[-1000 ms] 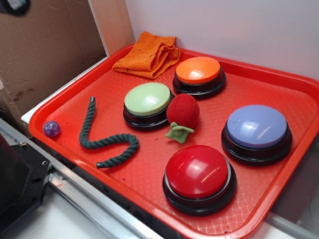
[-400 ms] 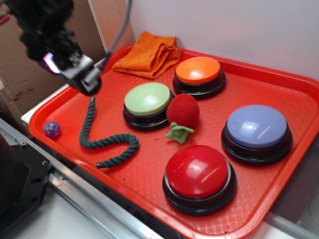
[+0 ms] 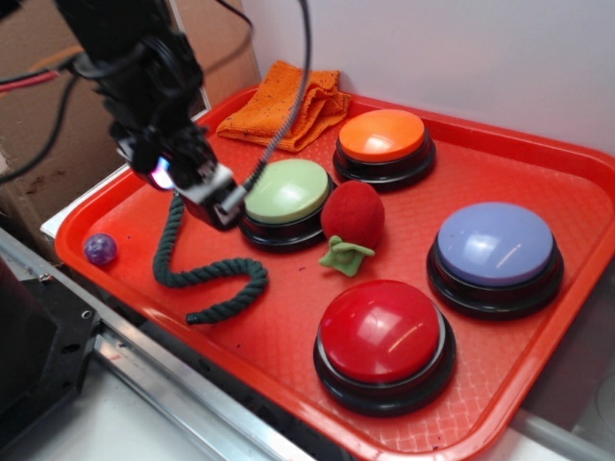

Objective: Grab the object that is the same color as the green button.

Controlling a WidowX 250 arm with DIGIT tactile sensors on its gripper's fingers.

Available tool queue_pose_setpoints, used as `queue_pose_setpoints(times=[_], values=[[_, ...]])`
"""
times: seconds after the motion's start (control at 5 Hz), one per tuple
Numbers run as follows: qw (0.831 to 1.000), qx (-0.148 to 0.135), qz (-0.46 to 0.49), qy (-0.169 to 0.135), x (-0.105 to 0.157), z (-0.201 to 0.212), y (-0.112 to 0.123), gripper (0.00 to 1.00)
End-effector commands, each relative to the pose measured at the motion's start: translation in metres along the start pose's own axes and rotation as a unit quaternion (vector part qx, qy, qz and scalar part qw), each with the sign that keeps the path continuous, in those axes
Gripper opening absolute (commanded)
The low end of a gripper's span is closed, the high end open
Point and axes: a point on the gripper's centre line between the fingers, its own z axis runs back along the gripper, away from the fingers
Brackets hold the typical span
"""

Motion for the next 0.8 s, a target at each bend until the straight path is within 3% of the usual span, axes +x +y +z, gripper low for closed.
queue_pose_setpoints(times=[0.0, 0.2, 0.6], values=[[0.998, -0.041, -0.022, 0.038, -0.002, -0.04, -0.012, 1.0], [0.997, -0.04, -0.028, 0.057, -0.005, -0.053, -0.018, 1.0], [0.996, -0.022, -0.052, 0.062, -0.011, -0.066, -0.036, 1.0]])
